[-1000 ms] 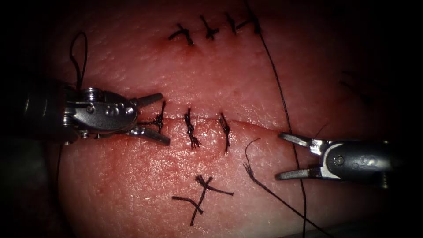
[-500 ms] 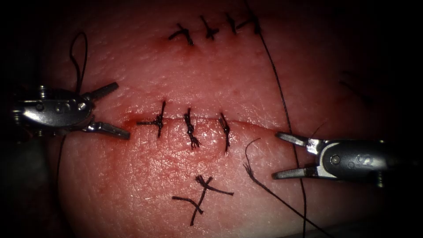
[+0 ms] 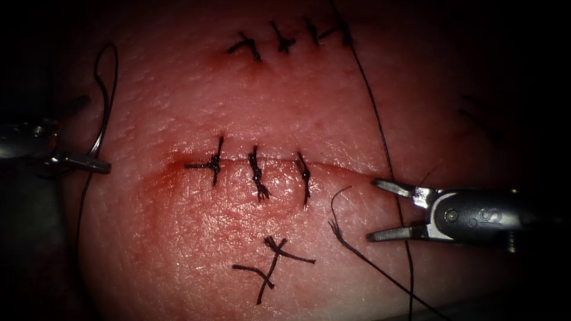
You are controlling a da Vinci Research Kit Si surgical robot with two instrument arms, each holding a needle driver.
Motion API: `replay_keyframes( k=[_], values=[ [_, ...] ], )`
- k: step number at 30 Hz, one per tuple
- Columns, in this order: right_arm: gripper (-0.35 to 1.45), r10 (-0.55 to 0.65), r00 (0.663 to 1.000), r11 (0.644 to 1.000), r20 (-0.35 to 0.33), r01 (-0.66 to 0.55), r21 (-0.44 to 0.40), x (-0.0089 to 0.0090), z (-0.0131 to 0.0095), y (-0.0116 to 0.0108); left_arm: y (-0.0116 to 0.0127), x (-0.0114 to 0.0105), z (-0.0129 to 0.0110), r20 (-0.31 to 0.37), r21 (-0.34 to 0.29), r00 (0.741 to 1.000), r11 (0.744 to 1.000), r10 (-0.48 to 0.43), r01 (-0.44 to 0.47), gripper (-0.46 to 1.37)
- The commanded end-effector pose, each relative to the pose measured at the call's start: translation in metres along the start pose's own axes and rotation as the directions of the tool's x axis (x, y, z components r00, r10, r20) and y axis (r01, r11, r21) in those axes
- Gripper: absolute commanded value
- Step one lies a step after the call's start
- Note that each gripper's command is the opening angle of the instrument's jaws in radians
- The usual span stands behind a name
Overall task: Wound Closure
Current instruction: Pick up needle using left gripper
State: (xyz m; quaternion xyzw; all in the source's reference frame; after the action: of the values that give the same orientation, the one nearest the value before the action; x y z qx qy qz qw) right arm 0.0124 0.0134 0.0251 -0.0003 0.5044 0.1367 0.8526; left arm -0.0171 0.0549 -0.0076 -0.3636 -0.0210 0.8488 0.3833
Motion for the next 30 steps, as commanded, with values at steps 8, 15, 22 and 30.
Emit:
replay_keyframes(
  k=[8, 15, 22, 30],
  values=[
    [1.40, -0.003, 1.000, 1.000, 0.013, 0.003, 0.016, 0.0000, 0.0003, -0.0003, -0.0017, -0.0016, -0.0005, -0.010, 0.003, 1.000, 1.000, -0.016, 0.016, 0.85],
    [1.40, -0.005, 1.000, 1.000, 0.015, 0.005, 0.017, -0.0001, 0.0002, -0.0004, -0.0029, -0.0034, -0.0001, 0.000, 0.057, 1.000, 0.998, -0.024, 0.024, 0.66],
    [1.40, -0.005, 1.000, 1.000, 0.015, 0.004, 0.017, -0.0001, 0.0003, -0.0004, -0.0026, -0.0058, 0.0017, 0.024, 0.065, 0.999, 0.997, -0.049, 0.047, 0.75],
    [1.40, -0.007, 1.000, 1.000, 0.016, 0.007, 0.019, -0.0001, 0.0001, -0.0006, -0.0027, -0.0079, 0.0031, 0.092, 0.042, 0.992, 0.995, -0.091, 0.088, 0.77]
  ],
)
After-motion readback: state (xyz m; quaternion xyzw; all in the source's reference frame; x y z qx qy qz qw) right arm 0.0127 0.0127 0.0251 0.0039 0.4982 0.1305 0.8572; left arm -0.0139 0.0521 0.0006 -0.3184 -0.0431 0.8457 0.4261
